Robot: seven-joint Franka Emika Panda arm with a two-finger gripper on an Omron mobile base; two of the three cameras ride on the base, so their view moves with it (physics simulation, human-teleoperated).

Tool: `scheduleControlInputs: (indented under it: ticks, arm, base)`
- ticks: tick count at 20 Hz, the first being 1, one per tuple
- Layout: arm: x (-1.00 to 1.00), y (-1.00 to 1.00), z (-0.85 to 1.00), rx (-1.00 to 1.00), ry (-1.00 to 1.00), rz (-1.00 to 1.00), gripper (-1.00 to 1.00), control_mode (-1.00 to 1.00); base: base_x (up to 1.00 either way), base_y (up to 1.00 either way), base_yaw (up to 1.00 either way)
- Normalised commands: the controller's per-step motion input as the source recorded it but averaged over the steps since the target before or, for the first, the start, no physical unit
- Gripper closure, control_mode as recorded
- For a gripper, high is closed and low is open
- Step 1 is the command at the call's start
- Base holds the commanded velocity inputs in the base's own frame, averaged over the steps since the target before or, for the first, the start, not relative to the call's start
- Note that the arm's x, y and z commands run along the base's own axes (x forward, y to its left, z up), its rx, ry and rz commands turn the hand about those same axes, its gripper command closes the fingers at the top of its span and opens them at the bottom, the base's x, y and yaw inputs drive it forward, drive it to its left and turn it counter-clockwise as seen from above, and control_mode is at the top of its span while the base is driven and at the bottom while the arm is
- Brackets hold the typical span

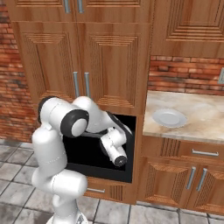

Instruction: Take the baked cake out of the oven and place it on the plate for cooling. Then close the oven door.

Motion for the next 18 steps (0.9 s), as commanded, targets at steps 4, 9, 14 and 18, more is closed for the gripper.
scheduleControlInputs:
  ticks: [4,9,14,18]
  arm:
    - [0.06,0.00,-0.38,0.00,-0.15,0.00,-1.00,-1.00]
    - [0.12,0.00,-0.23,0.01,-0.12,0.00,-1.00,-1.00]
    - [0.26,0.00,0.00,0.03,-0.02,0.00,-1.00,-1.00]
    - [0.30,0.00,0.00,0.02,0.00,0.00,-1.00,-1.00]
  base:
    - [0.00,0.00,0.00]
    - [0.00,0.00,0.00]
    - [0.00,0.00,0.00]
    - [0.00,0.00,0.00]
